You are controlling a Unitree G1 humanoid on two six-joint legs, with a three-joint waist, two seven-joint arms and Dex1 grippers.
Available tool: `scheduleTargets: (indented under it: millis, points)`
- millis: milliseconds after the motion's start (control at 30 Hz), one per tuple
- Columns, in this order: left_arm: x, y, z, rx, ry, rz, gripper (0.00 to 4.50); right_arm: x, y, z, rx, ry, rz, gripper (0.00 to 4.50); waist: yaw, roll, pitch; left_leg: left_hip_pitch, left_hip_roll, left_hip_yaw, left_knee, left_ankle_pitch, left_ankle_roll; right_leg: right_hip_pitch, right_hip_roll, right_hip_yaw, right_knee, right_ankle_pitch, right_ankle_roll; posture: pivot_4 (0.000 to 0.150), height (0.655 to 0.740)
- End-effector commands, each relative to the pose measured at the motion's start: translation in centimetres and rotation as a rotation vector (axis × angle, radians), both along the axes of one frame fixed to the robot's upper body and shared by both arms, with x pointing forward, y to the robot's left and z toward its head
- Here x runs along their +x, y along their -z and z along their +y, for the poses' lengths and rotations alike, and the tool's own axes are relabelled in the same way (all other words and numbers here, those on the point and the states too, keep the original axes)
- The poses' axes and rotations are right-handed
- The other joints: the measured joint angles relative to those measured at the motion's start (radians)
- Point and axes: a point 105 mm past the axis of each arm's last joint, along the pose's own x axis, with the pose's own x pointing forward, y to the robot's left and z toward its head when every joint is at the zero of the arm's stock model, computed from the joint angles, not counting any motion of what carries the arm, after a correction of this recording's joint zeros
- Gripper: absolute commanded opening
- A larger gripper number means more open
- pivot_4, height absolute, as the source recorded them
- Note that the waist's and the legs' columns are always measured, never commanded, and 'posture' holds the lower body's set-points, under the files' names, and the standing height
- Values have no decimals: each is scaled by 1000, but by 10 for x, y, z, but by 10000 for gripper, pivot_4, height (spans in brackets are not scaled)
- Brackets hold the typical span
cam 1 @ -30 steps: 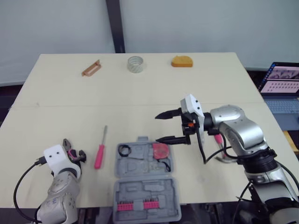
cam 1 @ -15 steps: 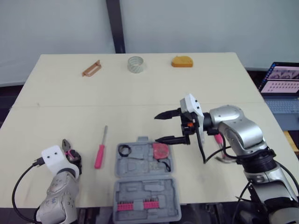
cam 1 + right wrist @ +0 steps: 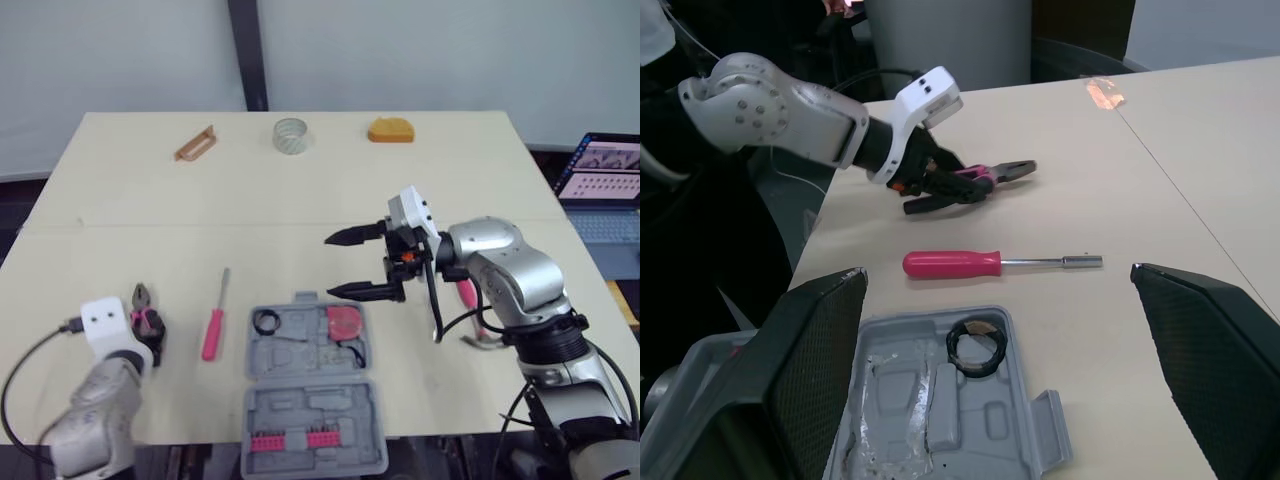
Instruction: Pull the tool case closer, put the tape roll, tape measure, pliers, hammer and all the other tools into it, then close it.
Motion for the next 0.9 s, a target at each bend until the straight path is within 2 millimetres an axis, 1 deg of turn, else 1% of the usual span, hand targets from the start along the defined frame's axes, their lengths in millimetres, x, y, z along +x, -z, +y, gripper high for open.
scheduleTargets:
  millis: [33,67,100,133,200,300,400,500,600,767,900]
  points:
    - [18,-50,-5,73,243,-104,25464,-2,-21,3,57,-19,-41,45000,0,0,0,0,0,-1,0,0,0,0,0,-2,1,0,0,1500,7400]
    - [24,-64,-13,109,356,-116,25464,-1,-22,4,48,-17,-53,45000,0,0,0,-1,0,-1,1,0,-1,0,0,-4,0,1,-1,1500,7400]
    - [29,-81,-24,164,489,-129,25464,0,-22,6,32,-11,-70,45000,2,0,1,-1,0,-1,1,0,-1,1,0,-4,-1,1,-2,1500,7400]
    - [32,-94,-38,213,632,-127,25464,2,-22,9,17,-6,-90,45000,3,-1,1,0,0,0,1,0,-1,1,0,-5,-1,1,-2,1500,7400]
    - [29,-106,-66,269,896,-112,25464,1,-23,13,-5,-10,-104,45000,2,-1,1,-2,2,-1,2,0,-1,1,0,-8,-2,2,-3,1500,7400]
    - [23,-106,-92,264,1155,-83,25464,0,-22,18,-55,-16,-134,45000,-1,0,2,-2,2,2,-2,0,-1,0,0,-8,-4,2,-3,1500,7400]
    - [19,-92,-110,304,1359,7,25464,5,-18,25,-129,15,-173,45000,-16,1,3,-1,4,5,-5,0,-1,-4,0,-14,-3,3,-3,1500,7400]
    - [17,-81,-123,332,1507,70,25464,9,-15,30,-164,31,-181,45000,-31,1,3,-2,5,8,-6,0,-1,-8,0,-15,0,3,-3,1500,7400]
    - [22,-72,-133,356,1579,109,25464,5,-7,35,-209,21,-160,45000,-34,1,3,-2,6,11,-6,0,-1,-11,0,-15,1,3,-4,1500,7400]
    - [35,-76,-147,369,1611,83,25464,4,11,38,-308,27,-137,45000,-32,1,3,-2,8,13,-1,0,-1,-12,0,-16,6,4,-5,1500,7400]
    - [35,-74,-160,349,1654,67,25464,6,21,44,-361,34,-133,45000,-32,1,3,-2,8,14,0,0,-1,-13,0,-16,7,4,-6,1500,7400]
